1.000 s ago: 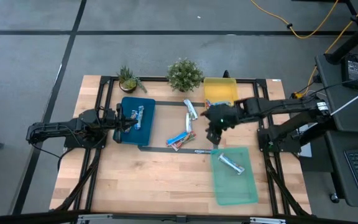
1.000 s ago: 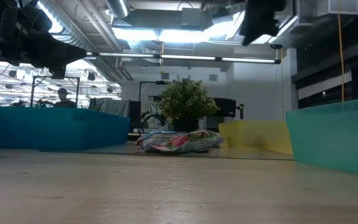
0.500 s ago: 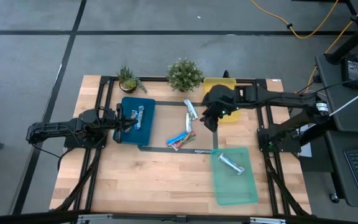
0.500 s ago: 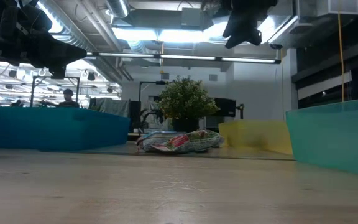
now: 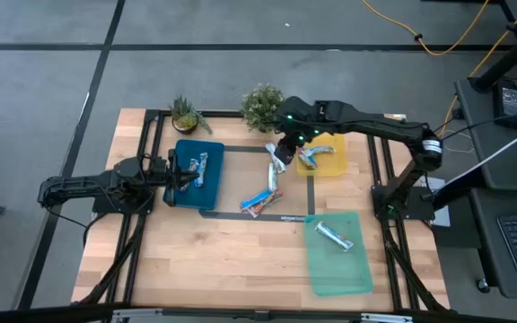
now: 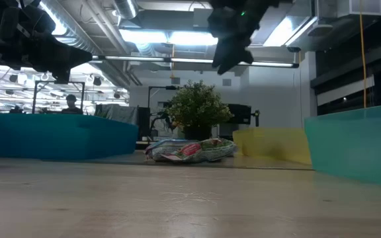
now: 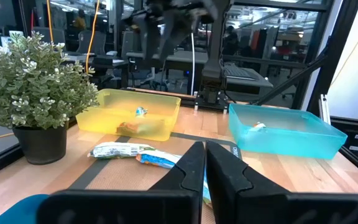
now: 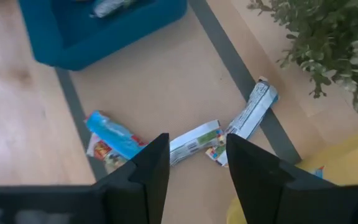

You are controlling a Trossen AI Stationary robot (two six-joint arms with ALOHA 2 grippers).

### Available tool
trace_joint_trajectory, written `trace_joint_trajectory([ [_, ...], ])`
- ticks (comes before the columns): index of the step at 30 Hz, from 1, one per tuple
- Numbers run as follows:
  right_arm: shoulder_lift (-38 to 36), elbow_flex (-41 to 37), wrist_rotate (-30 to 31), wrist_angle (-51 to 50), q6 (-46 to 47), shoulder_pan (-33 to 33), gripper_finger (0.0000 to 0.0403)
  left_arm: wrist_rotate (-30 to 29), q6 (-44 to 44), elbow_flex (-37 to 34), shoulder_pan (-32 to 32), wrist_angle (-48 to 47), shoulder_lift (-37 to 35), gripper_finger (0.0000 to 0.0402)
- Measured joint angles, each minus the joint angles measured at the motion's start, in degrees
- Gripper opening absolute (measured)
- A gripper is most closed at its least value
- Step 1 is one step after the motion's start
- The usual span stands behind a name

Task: Pick and place Granola Bars by type
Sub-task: Put the yellow granola bar into the green bin

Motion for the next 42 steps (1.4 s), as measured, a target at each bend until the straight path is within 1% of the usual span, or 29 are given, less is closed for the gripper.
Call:
trace_joint_trajectory([
  [4, 4.04, 1.60, -0.10, -0.05, -0.04, -1.63, 0.0161, 0.02, 0.00, -0.01, 0.01, 0.00, -0.02, 0.0012],
  [10, 9.43, 1.74, 0.25, 0.52, -2.54, -3.61, 0.0161, 0.02, 0.00, -0.02, -0.01, 0.00, 0.00, 0.0010],
  [17, 14.96, 1.74, 4.08, 2.03, -3.24, -4.10, 0.0168, 0.00, 0.00, 0.00, -0.01, 0.00, 0.00, 0.0010],
  [21, 16.65, 1.74, 5.03, 2.75, -3.11, -4.10, 0.0202, 0.01, 0.00, 0.00, 0.01, 0.00, -0.02, 0.0013],
  [28, 19.01, 1.74, 5.90, 7.31, -1.30, -4.14, 0.0287, 0.00, 0.00, 0.00, -0.01, 0.00, -0.02, 0.0007],
  [31, 20.51, 1.74, 6.05, 7.65, -0.74, -4.19, 0.0305, 0.02, 0.00, 0.00, -0.01, 0.00, 0.00, 0.0006],
  [37, 24.32, 1.74, 6.19, 7.43, 0.06, -4.88, 0.0301, 0.01, 0.00, -0.01, 0.00, 0.00, -0.01, 0.0006],
  [40, 25.81, 1.74, 9.63, 6.67, -0.13, -4.88, 0.0296, 0.02, 0.00, -0.02, 0.01, 0.00, -0.02, 0.0008],
  [42, 26.34, 1.74, 10.42, 6.62, -0.18, -4.88, 0.0292, 0.01, 0.00, -0.01, -0.01, 0.00, 0.00, 0.0010],
])
